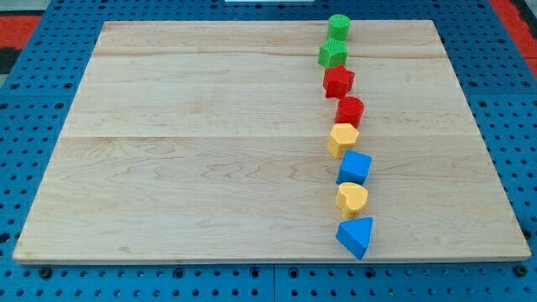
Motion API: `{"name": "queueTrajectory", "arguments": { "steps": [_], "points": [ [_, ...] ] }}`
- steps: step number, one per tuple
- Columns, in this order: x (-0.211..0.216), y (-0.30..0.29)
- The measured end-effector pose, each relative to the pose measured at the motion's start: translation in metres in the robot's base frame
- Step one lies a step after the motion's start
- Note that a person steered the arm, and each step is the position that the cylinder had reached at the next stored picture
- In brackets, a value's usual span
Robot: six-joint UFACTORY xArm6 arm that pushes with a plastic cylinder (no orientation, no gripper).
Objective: Push the red star towards top left
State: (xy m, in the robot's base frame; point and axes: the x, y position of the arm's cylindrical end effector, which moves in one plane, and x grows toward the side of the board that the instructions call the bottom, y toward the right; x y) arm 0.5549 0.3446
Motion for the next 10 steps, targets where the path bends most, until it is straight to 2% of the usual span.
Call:
{"name": "queueTrajectory", "arguments": {
  "steps": [2, 4, 5, 6, 7, 8, 10],
  "points": [
    [-0.094, -0.014],
    [-0.146, -0.119],
    [-0.178, -0.152],
    [-0.204, -0.134],
    [-0.231, -0.159],
    [-0.238, -0.165],
    [-0.224, -0.213]
  ]
}}
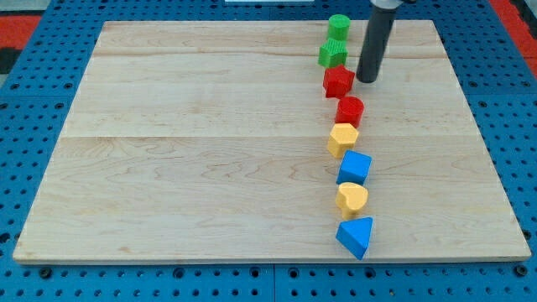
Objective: Push the red star towards top left
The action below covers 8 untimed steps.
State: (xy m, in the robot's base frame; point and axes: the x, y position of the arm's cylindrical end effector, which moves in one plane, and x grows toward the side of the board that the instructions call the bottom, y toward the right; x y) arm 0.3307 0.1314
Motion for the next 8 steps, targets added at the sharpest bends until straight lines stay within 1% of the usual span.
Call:
{"name": "queueTrajectory", "arguments": {
  "steps": [1, 2, 3, 4, 5, 6, 7, 8],
  "points": [
    [0.000, -0.044],
    [0.011, -0.069],
    [0.023, -0.030],
    [0.040, -0.062],
    [0.044, -0.123],
    [0.038, -0.161],
    [0.030, -0.134],
    [0.025, -0.122]
  ]
}}
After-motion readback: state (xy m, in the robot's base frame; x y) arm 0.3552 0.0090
